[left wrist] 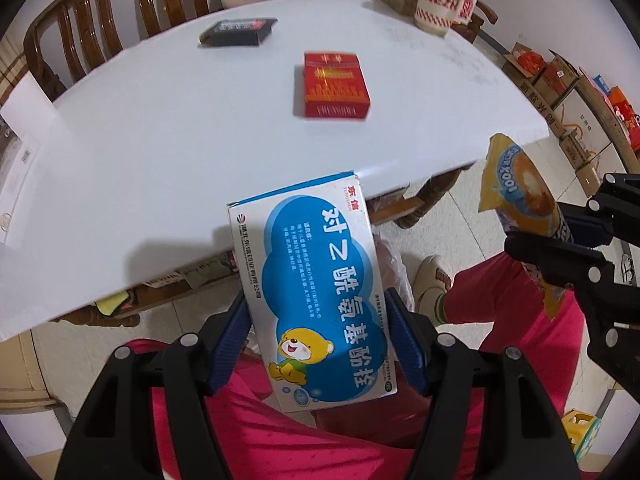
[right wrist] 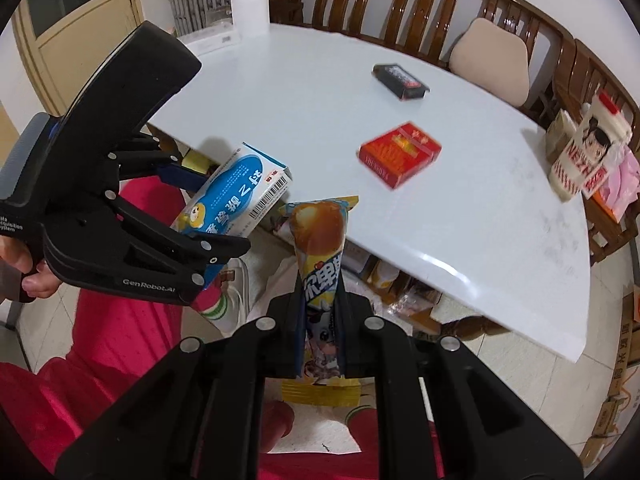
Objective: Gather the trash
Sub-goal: 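Carry the blue-white box and the candy bar down toward the plastic bag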
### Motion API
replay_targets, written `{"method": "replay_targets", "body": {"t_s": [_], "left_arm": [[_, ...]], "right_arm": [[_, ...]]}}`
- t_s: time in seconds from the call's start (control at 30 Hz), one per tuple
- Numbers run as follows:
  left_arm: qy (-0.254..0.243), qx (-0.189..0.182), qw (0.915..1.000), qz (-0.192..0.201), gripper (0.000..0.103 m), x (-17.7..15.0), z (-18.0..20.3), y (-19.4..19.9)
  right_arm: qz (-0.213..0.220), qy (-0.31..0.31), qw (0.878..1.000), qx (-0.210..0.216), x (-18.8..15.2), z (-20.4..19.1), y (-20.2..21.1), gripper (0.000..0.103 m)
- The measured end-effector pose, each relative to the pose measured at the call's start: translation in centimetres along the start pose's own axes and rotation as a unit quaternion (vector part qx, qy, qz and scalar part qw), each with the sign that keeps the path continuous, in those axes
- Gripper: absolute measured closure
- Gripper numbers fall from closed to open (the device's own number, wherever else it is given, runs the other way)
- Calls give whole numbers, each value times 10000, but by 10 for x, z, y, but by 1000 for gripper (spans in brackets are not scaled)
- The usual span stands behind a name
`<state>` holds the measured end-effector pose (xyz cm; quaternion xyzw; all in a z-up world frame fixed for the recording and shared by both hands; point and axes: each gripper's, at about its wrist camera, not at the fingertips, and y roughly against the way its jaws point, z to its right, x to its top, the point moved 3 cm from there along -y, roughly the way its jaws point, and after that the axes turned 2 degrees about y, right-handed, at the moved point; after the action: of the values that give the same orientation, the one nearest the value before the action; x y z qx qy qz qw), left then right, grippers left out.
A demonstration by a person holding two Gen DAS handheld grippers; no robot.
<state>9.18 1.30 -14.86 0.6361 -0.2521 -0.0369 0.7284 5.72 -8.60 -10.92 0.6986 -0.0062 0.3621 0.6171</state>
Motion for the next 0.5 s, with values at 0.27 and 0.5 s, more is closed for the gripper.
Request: {"method": "replay_targets", "body": {"t_s": [0.27, 0.5], "left_arm": [[70, -99, 9996, -237, 39, -26, 3, -42], [315, -154, 9972, -661, 39, -44, 0, -96]], "right_arm": [[-169, -122, 9998, -34, -34, -7, -32, 91], [-388, -502, 9980, 62, -59, -3, -73, 91]]}}
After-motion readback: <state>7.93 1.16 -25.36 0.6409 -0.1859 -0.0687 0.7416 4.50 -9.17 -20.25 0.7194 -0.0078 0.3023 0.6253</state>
